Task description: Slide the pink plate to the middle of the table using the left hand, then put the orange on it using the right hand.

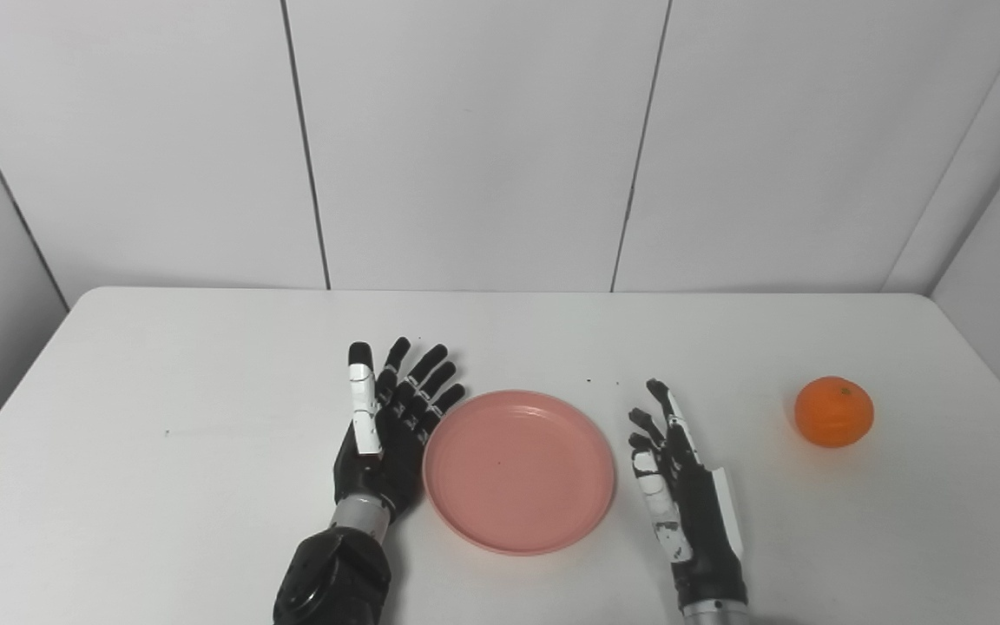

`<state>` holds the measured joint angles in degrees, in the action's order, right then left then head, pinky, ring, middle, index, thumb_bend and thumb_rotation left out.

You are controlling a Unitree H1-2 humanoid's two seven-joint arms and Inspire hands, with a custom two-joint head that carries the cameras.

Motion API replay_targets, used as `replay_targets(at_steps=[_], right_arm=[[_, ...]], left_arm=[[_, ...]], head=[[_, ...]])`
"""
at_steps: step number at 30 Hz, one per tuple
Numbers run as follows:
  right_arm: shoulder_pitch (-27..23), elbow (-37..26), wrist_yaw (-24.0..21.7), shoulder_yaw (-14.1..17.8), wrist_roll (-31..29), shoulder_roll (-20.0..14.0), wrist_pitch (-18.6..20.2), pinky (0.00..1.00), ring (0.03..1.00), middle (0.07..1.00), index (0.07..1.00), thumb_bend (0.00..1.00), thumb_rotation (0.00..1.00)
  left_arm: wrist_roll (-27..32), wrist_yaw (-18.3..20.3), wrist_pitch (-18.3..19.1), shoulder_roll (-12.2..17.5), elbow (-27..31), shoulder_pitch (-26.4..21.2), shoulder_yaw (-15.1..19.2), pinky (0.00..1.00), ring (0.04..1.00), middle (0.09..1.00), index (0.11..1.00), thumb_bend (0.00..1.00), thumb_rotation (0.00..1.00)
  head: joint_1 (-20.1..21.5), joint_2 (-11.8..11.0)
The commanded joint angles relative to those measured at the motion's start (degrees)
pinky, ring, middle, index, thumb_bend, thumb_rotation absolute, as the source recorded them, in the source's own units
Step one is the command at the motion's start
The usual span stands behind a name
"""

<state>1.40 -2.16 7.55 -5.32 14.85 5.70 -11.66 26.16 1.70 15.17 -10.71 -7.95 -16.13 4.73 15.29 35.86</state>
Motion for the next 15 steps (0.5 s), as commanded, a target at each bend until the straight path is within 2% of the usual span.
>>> replay_targets(at_steps=[1,13,15], right_arm=[[1.86,3.82,1.22,-0.84,0.92,1.18,-0.59,0.83,0.88,0.972,0.934,0.76,1.0],[1.09,4.77,3.07,-1.29,3.02,2.38,-0.51,0.83,0.894,0.973,0.93,0.75,1.0],[0.99,5.15,5.01,-1.06,4.63,2.68,-1.86,0.81,0.888,0.963,0.92,0.74,1.0]], left_arm=[[-0.45,-0.83,2.36,-0.16,-1.47,2.02,0.39,0.84,0.872,0.834,0.975,0.77,0.91],[0.71,-0.42,3.11,0.94,-2.03,1.28,2.09,0.85,0.877,0.838,0.973,0.75,0.9],[0.14,0.21,2.19,1.5,-2.59,1.21,1.77,0.85,0.878,0.84,0.977,0.75,0.91]], head=[[0.79,-0.03],[4.14,-0.03],[4.39,-0.06]])
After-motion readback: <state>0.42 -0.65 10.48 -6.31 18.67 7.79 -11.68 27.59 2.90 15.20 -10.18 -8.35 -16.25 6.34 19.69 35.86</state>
